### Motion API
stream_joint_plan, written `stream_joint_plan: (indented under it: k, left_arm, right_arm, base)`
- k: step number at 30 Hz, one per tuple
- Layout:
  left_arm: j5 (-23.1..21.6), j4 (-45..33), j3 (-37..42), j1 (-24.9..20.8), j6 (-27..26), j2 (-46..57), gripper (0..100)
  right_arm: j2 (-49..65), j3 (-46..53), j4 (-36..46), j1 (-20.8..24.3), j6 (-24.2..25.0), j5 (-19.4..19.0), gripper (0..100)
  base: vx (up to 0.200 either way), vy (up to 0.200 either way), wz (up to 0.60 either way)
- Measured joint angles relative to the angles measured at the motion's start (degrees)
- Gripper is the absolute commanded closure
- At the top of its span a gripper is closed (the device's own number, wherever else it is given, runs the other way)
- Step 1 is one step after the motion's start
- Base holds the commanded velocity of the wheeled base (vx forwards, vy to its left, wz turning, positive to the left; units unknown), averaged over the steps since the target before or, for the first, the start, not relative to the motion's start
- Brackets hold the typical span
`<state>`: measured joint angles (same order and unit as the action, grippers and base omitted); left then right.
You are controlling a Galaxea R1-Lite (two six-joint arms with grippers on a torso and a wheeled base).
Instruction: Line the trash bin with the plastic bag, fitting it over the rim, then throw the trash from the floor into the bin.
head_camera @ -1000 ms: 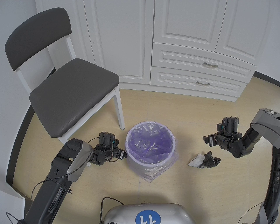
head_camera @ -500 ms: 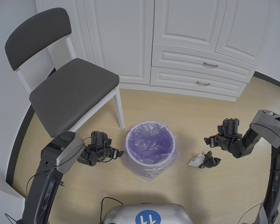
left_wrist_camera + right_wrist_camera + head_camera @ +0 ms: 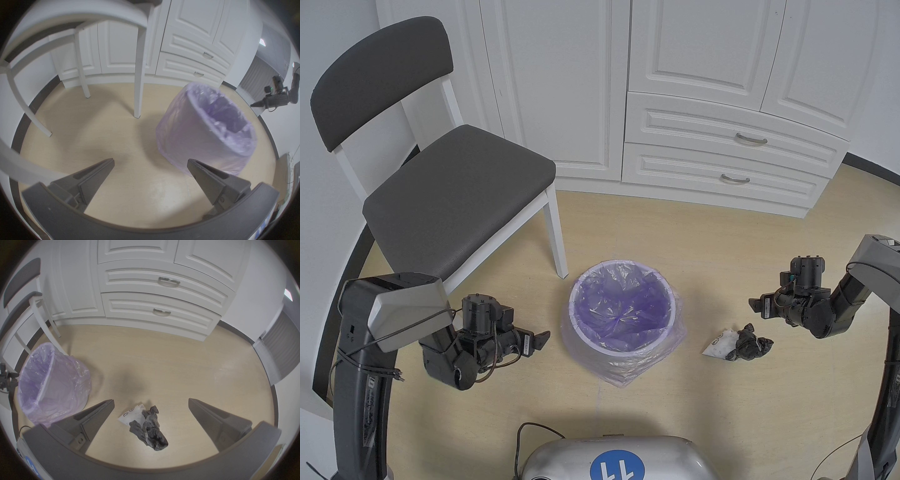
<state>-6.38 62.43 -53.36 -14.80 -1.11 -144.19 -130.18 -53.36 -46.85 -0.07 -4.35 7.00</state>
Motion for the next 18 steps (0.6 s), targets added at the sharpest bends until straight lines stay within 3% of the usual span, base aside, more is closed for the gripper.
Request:
stream_joint_plan:
  k: [10, 18]
  left_arm:
    - [2.4, 18.1, 27.5, -3.0, 4.1, 16.3, 0]
    - [5.8, 24.1, 39.2, -5.3, 7.9, 30.5, 0]
  right_arm:
    - [-0.1, 2.5, 2.7, -2.6, 5.7, -1.5, 0]
    - [-4.7, -6.6, 17.1, -2.4, 15.3, -2.9, 0]
  base:
    - [0.0, 0.0, 0.0]
    - [0.0, 0.0, 0.0]
